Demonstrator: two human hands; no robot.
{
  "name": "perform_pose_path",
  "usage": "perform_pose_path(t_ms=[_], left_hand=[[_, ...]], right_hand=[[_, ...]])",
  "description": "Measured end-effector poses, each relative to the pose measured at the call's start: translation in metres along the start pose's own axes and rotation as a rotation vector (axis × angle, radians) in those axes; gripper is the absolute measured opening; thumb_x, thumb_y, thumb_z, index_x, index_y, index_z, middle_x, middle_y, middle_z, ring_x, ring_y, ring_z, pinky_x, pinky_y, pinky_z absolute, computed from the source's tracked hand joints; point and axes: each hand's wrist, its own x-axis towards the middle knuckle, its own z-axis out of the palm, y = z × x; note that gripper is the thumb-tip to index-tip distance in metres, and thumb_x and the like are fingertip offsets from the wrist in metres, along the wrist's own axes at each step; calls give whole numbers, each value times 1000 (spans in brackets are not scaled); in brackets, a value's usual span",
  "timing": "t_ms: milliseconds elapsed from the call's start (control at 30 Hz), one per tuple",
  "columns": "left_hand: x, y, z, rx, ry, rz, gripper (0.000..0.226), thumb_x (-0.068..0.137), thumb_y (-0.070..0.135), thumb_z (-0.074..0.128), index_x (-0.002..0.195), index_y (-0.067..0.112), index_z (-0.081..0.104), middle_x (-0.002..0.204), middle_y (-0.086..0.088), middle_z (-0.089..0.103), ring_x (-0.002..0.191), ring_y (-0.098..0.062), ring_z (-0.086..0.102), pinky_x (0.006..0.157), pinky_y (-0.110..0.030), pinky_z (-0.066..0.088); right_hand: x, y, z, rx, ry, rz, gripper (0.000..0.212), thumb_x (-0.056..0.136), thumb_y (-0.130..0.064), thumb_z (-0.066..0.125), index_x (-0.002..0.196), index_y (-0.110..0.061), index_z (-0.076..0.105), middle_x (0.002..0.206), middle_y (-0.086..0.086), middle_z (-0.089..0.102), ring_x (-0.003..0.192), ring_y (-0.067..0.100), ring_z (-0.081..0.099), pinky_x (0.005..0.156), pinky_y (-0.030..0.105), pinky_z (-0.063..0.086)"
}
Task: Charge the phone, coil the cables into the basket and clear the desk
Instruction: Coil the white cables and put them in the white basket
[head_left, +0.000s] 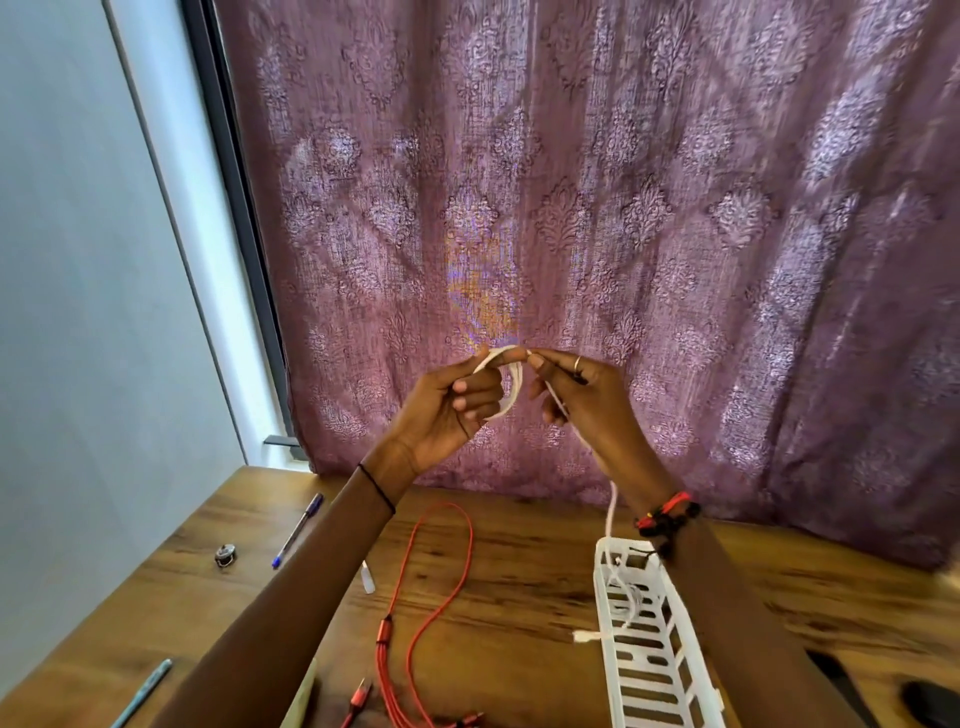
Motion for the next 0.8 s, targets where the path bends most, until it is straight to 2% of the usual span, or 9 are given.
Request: perform_pose_path(t_ms=[67,200,300,367,400,500,600,700,800], left_hand=[[2,-3,1,-100,40,37,39,91,19,38,112,0,65,50,10,34,42,-6,26,43,-14,31],[3,-3,-2,-187,88,124,42,91,16,35,121,-3,57,55,9,44,45,-5,41,49,-11,37],[3,-3,-5,-181,115,145,44,92,15,35,130,-5,44,61,10,47,50,-4,44,55,-12,42],[5,-3,-6,-153,153,177,42,96,14,31,133,-5,39,63,10,49,52,-4,46,57,-12,44],[6,-2,-8,-132,176,205,41,98,13,29,133,-5,38,63,9,50,52,-4,47,57,-12,44],[9,-2,-10,-42,246,263,39,96,11,36,132,-3,41,63,9,53,51,-3,49,57,-15,48],[10,-8,-9,145,320,273,34,99,11,36,129,-1,46,66,7,58,53,-4,53,59,-16,51],[10,-17,-4,610,448,296,31,98,13,43,125,3,54,70,2,63,57,-9,56,62,-18,51],[9,-26,1,1012,439,283,21,97,10,44,109,3,61,72,-4,64,58,-11,57,65,-23,50]], right_hand=[[-3,10,8,12,16,23,15,92,-22,56,100,-25,69,51,-2,63,32,9,44,37,16,33],[-11,25,16,-195,26,13,23,96,-24,51,109,-12,66,46,-2,58,26,4,39,33,14,32],[-20,31,21,-406,10,-60,26,97,-23,46,114,-13,64,48,-1,57,30,2,45,40,11,35],[-27,32,26,-532,-27,-69,29,98,-23,44,120,-16,61,52,1,61,37,1,51,49,17,44],[-30,33,29,-593,-58,-62,30,98,-26,42,121,-17,60,56,4,64,44,3,56,56,25,50],[-39,35,36,-794,-144,-48,31,99,-32,37,117,-20,59,76,13,70,72,28,67,72,41,55],[-42,33,36,-922,-175,-63,32,98,-36,36,115,-21,59,83,14,70,80,32,67,76,42,55],[-39,28,32,-995,-199,-67,33,97,-39,40,116,-21,61,93,16,70,89,34,66,78,39,53],[-36,23,25,-1013,-210,-33,32,95,-39,47,113,-19,65,100,17,69,95,35,64,79,36,50]])
